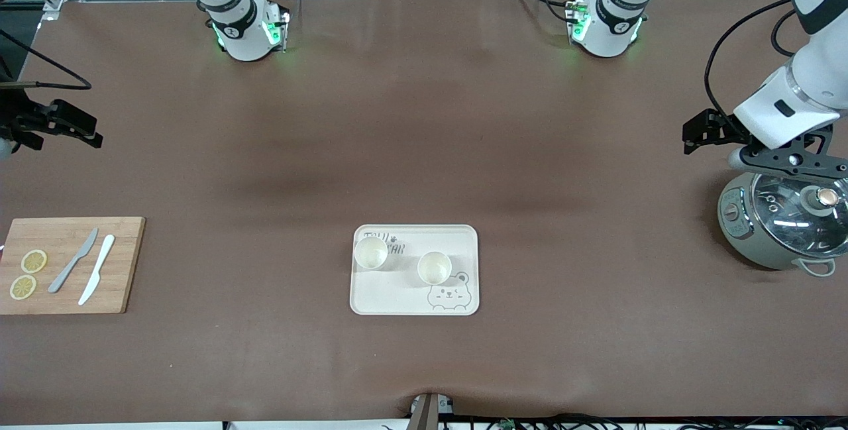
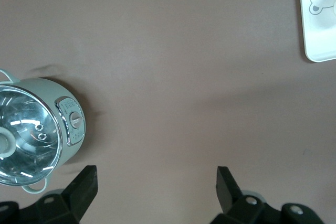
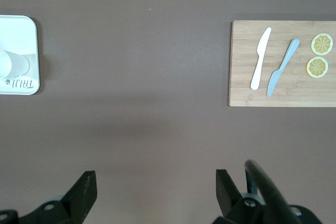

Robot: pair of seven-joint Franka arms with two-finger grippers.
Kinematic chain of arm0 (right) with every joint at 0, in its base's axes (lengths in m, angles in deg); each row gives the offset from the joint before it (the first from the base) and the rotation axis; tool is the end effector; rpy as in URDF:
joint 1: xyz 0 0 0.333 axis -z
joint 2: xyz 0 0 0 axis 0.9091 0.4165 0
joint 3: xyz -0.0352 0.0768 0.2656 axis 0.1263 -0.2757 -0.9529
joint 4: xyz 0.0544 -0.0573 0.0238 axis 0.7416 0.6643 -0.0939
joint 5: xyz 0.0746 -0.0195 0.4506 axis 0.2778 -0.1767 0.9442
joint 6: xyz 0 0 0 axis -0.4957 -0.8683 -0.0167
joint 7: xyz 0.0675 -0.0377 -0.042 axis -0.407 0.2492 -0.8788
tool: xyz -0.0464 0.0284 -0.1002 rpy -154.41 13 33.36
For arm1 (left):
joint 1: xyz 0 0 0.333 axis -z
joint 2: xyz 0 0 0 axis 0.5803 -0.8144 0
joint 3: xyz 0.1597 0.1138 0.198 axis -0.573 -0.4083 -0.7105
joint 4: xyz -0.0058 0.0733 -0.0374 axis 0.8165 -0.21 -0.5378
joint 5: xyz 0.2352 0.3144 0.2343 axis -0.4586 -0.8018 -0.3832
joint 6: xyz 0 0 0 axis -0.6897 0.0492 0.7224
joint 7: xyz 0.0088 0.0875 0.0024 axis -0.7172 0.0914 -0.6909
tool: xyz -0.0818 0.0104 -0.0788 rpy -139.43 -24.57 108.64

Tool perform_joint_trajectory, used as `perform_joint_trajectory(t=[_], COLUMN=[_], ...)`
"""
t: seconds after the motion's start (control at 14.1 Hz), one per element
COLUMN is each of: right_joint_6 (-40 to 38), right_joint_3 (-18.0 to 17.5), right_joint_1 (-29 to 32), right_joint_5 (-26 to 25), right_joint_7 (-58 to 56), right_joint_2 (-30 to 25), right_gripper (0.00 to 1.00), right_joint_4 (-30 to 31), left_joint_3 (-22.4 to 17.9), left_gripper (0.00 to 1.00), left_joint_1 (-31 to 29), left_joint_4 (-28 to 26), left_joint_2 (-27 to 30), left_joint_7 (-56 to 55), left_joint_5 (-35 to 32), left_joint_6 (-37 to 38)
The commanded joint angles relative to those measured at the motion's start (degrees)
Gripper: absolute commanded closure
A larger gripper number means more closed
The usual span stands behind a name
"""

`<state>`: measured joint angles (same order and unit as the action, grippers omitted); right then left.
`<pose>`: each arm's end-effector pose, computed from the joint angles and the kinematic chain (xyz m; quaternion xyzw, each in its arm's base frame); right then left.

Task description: Place white IKEA cup upright on tray with both arms

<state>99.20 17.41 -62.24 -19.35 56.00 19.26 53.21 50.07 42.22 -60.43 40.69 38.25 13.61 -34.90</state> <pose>0.6271 -0.0274 0.5763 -0.9999 -0.0118 0.0019 0.0012 0.6381 -0.0737 0.5333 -0.9938 0.1086 0.0112 0.0195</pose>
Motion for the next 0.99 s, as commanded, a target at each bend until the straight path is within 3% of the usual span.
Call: perform_joint_trajectory(t=[0.0,0.92], right_joint_6=[-0.9,-0.1], right_joint_3=[-0.3,-0.7], right_joint_1=[0.6,0.1], right_joint_5=[0.9,0.5], right_joint_7=[-0.2,-0.4], right_joint_2=[0.2,0.2], right_gripper=[0.0,0.0], right_joint_4=[-1.1,-0.9], left_joint_3=[0.3,0.0], left_gripper=[0.0,0.0], left_joint_1=[-0.4,-1.0], left_joint_4=[0.7,0.7], left_joint_2=[0.2,0.2], left_joint_7=[0.8,0.7], left_joint_5=[-0.7,-0.6], left_joint_6=[0.5,0.5])
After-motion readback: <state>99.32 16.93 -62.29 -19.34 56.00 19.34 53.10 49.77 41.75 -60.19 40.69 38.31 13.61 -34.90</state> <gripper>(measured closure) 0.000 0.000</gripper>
